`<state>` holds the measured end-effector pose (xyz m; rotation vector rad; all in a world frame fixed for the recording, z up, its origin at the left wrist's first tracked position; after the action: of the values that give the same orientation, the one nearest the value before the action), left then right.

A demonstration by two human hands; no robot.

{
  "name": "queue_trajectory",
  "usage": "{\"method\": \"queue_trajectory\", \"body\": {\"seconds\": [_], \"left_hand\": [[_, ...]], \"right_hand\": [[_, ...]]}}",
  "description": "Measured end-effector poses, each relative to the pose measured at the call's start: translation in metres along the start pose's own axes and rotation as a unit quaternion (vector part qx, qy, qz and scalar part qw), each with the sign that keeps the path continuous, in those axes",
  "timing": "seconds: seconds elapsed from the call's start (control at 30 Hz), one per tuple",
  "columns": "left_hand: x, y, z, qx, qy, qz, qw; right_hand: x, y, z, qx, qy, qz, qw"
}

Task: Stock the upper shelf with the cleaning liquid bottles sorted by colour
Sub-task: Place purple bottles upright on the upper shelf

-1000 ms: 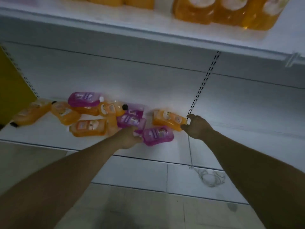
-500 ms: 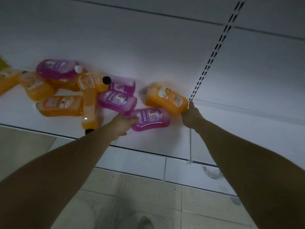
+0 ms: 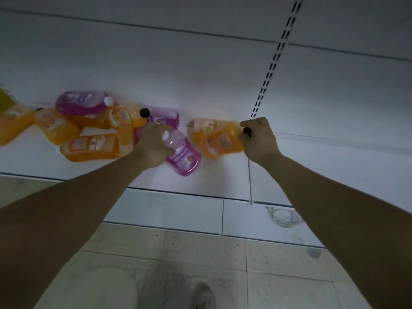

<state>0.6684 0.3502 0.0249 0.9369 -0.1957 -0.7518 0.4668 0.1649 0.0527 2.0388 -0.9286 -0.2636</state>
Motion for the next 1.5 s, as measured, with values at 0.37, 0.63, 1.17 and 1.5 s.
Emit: {"method": "queue_trajectory", "body": {"seconds": [0.37,0.63,1.17,1.5], "left_hand": [[-0.027,-0.018,-0.010,-0.194,-0.008,-0.075,0.978],[-0.034,-0.019,-0.016,-0.343,0.075,-0.062,0.934],[-0.174,0.189,0.042,-0.437,-0.095,-0.074,0.891],[-0.242,0.318,0.106,-0.454,-0.214,0.008,0.865]], "right_hand": [[-0.051,-0.044,-0.020,0.041,0.064,-0.033,0.997],[-0.056,-0.050,-0.003,0.220,-0.098,-0.045,0.969],[-0.141,0.095,-0.226,0.388,0.000,0.170,0.906],[-0.164,0.194,-0.354,0.387,0.091,0.262,0.879]]}}
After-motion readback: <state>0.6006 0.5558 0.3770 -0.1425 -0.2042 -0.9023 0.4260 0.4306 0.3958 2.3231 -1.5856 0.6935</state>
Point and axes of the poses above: each hand's wrist, its own x-axis towards the middle knuckle, its own y-axis out of the back of the hand, z = x × y, the point moved 7 cm from there along x, towards the middle knuckle, and after that the axes turned 8 degrees about y, right-handed, at the moved point
